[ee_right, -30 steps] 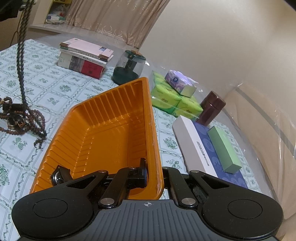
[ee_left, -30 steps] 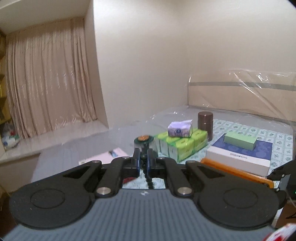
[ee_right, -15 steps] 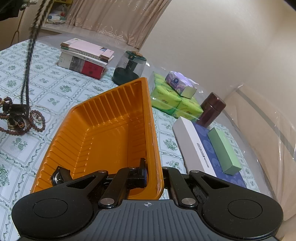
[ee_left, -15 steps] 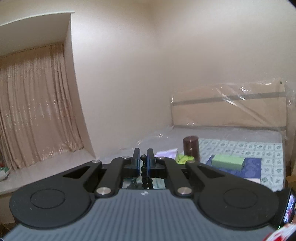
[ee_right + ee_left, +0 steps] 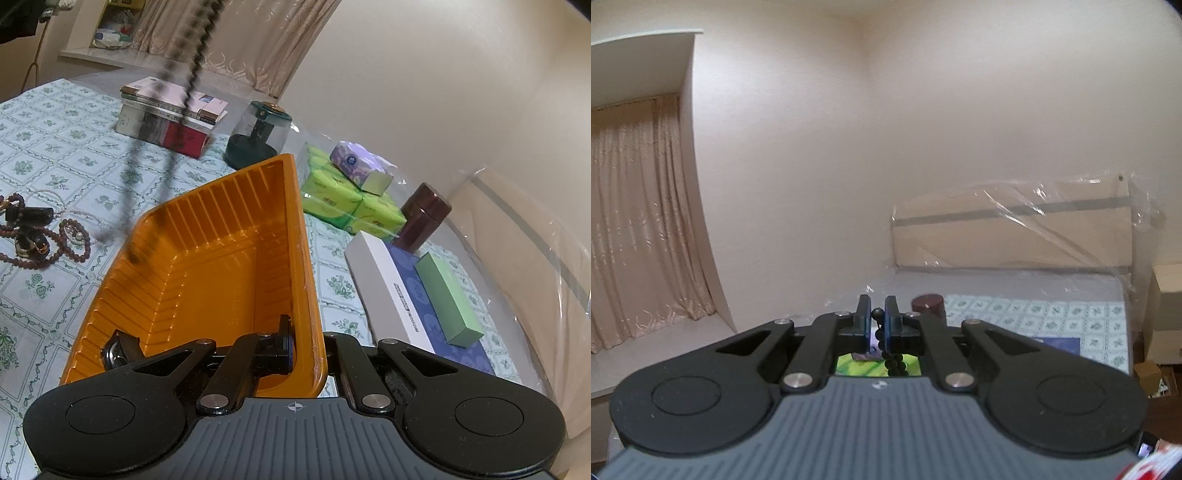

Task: Organize jewelry
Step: 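Lower the bead necklace into the orange tray and open the left gripper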

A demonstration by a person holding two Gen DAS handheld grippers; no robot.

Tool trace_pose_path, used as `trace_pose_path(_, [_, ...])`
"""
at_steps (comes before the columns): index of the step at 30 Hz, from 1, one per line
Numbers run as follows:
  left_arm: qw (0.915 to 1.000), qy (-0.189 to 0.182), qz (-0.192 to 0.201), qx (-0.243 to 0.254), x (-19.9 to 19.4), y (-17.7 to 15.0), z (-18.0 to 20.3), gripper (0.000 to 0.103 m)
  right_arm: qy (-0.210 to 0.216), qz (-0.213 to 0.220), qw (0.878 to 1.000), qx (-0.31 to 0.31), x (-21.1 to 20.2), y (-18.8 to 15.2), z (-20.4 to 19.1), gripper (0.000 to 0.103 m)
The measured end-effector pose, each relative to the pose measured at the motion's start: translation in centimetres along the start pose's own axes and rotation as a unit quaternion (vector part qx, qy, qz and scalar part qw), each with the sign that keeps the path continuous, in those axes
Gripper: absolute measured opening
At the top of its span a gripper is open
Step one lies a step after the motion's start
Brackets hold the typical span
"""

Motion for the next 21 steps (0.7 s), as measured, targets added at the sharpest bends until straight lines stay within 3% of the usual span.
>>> trace_pose_path(7, [0.9944,-0.035,-0.097,0.026,5.2,-6.7,3.1,0.006,0.003,0.000,1.000,0.003,0.2,-0.1,0.1,0.003])
trace_pose_path(13, [0.9819,-0.063,-0.174,0.039,9.2,-12.6,6.1,0.006,0.006,-0.002,1.000,0.005,0.4,-0.1,0.1,0.003])
trace_pose_path(21, [0.9653,-0.089,-0.241,0.046,11.8,-18.2,8.1,0.006,0.009,-0.002,1.000,0.010,0.6,-0.1,0.1,0.003])
Point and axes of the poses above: each gripper's, at about its wrist camera, not at the fingertips, and x roughly the way its jaws point, z to its right, y to its top, the point moved 8 cm from there along x, roughly the way its jaws point, and after that the axes turned 1 degree about y, right-handed, at the moved point
